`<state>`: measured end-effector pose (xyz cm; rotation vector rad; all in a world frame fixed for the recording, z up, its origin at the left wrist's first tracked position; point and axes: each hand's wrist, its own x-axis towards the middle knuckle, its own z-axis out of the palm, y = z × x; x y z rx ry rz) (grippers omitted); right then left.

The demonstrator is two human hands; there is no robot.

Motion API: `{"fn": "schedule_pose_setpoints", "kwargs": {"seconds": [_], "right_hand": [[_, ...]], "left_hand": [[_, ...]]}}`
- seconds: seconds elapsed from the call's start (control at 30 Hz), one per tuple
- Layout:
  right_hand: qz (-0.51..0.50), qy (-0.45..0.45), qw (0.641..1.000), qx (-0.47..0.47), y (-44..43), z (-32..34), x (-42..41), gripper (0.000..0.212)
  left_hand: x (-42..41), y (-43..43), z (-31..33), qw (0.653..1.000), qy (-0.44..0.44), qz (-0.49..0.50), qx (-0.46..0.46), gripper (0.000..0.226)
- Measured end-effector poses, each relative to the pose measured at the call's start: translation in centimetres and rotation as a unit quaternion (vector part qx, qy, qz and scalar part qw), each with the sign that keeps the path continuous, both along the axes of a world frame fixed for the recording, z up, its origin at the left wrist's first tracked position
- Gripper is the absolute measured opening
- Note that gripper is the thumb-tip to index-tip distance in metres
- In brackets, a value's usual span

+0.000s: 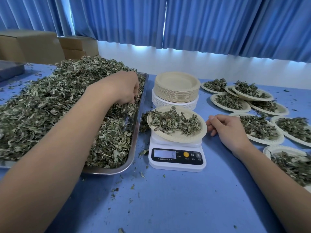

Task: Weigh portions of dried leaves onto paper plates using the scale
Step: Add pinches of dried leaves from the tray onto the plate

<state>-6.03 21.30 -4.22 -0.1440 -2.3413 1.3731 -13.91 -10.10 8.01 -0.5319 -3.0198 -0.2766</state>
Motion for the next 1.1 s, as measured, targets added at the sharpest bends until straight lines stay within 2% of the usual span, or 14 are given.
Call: {"fn": "schedule_pose_setpoints", "kwargs": {"seconds": [0.27, 0.37, 0.5, 0.77, 0.97, 1.03, 1.1], "right_hand": [[-0.001, -0.001, 1.0, 0.004, -0.1, 0.1, 0.1, 0.035], [-0.001, -0.002, 1.0, 0.007, -0.1, 0.1, 0.1, 0.035], [-0.002, 0.0, 1.0, 0.008, -0.1, 0.2, 0.1, 0.036], [0.0, -0.002, 1.0, 0.009, -0.1, 0.2, 0.2, 0.035], [0.002, -0.002, 1.0, 0.012, -0.2, 0.3, 0.3, 0.036], [0.002, 0.0, 1.0, 0.01, -0.1, 0.2, 0.3, 0.036], [0.001, 0.0, 1.0, 0.01, -0.1, 0.1, 0.3, 0.036]], "left_hand": [[0.3, 0.0, 0.1, 1.0, -0.02, 0.013, -0.014, 0.015], [0.2, -0.1, 0.4, 1.0, 0.002, 0.011, 0.022, 0.015], [1.0, 1.0, 0.8, 0.99, 0.036, -0.066, 0.121, 0.014], [3.5, 4.3, 0.4, 0.954, -0.031, -0.212, 0.209, 0.016], [4.2, 5.3, -0.3, 0.936, -0.118, -0.264, 0.201, 0.033], [3.9, 4.1, 0.4, 0.928, -0.126, -0.262, 0.233, 0.032], [3.2, 2.9, 1.0, 0.933, -0.093, -0.244, 0.249, 0.022]]}}
